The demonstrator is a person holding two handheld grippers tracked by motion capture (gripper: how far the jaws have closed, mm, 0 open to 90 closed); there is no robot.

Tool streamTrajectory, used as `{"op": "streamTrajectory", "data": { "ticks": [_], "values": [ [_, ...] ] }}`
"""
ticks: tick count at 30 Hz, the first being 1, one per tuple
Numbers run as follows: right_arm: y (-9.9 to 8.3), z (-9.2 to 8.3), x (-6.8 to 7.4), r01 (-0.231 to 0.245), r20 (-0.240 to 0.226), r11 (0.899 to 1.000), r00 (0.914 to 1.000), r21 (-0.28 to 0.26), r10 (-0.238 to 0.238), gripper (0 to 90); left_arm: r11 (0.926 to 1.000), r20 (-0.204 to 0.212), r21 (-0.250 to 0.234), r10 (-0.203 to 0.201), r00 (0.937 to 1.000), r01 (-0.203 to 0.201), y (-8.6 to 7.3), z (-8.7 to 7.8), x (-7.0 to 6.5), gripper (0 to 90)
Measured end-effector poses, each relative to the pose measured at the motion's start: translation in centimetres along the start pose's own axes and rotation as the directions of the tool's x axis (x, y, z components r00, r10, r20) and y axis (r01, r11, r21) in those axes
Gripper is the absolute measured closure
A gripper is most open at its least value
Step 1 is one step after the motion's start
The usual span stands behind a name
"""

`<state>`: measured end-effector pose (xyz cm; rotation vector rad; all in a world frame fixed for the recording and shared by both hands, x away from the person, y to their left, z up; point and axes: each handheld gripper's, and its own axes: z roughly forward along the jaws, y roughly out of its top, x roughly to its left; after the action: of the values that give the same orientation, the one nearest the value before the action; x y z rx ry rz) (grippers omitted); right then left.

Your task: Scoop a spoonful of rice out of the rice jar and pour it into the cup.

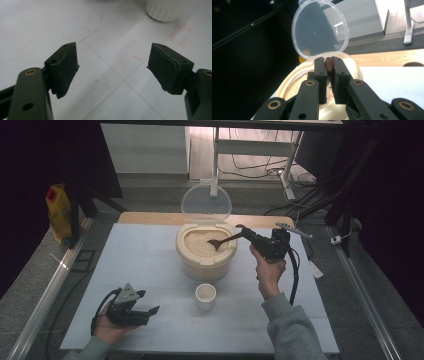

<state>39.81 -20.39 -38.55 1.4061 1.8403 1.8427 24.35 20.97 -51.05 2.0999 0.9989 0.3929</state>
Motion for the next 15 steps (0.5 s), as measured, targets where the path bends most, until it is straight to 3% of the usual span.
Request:
{"op": "streamTrajectory", "data": {
  "ticks": [6, 15],
  "values": [
    [-0.55, 0.16, -0.29, -0.071, -0.009, 0.997, 0.9974, 0.003, 0.071, 83.3, 1.0000, -0.001, 0.004, 0.004, 1.0000, -0.004, 0.03, 0.05, -0.04, 23.5],
    [-1.04, 0.44, -0.49, -0.133, -0.015, 0.991, 0.9910, 0.002, 0.133, 83.3, 1.0000, -0.001, 0.001, 0.002, 1.0000, -0.002, 0.00, 0.01, -0.01, 23.5]
  ]
}}
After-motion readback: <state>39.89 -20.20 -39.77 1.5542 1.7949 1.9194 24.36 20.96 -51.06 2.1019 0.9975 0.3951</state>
